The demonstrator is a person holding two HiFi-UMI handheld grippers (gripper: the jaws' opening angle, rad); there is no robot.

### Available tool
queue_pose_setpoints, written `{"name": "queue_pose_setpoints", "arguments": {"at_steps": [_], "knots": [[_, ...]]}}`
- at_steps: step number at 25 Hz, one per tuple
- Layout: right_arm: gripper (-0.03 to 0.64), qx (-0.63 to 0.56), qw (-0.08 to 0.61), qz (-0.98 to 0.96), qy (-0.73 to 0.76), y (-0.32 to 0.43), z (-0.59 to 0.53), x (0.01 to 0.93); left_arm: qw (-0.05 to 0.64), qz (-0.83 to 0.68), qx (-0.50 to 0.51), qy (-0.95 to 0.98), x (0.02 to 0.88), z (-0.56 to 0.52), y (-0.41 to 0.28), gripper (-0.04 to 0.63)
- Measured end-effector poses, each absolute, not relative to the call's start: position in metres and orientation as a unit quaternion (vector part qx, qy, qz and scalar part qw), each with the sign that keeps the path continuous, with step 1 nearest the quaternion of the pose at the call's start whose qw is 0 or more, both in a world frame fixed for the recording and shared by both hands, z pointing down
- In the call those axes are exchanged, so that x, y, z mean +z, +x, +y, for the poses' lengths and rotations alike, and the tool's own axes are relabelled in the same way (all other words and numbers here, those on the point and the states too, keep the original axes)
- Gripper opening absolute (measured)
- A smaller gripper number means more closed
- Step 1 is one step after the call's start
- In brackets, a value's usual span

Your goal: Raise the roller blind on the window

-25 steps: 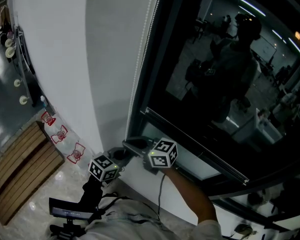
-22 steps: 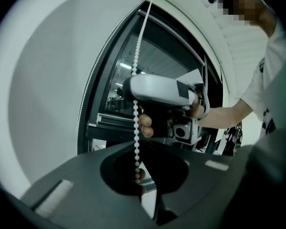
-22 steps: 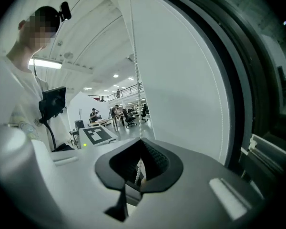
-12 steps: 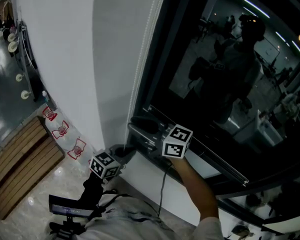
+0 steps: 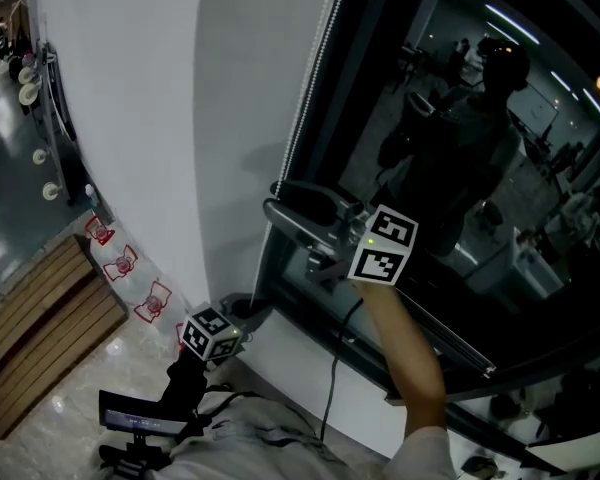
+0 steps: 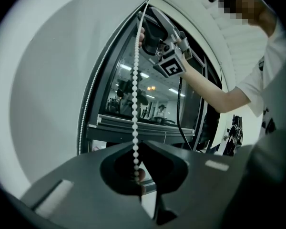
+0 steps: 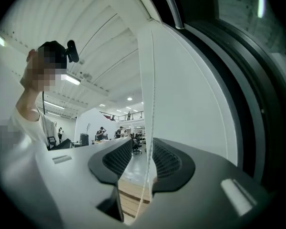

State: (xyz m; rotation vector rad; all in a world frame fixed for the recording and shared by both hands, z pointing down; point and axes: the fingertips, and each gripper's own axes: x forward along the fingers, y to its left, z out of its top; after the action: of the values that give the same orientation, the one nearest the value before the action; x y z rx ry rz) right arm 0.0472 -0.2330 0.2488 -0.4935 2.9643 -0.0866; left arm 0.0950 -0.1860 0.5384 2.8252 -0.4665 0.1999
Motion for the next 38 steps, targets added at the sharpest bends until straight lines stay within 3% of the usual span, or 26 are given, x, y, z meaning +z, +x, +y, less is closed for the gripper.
{"name": "queue_pose_setpoints", "arguments": {"at_steps": [17,38], "knots": [[0.118,0.054,0.084,0.985,-0.144,0.049,-0.252,0.104,0.138,-0.157,0.074,0.975,0.543,-0.182,0.098,-0.002],[0.008,0.056,0.103,0.982,-0.151,0.056,-0.257,0.043,0.142,-0.157,0.074,0.975,0.545,-0.183,0.097,-0.002]]}}
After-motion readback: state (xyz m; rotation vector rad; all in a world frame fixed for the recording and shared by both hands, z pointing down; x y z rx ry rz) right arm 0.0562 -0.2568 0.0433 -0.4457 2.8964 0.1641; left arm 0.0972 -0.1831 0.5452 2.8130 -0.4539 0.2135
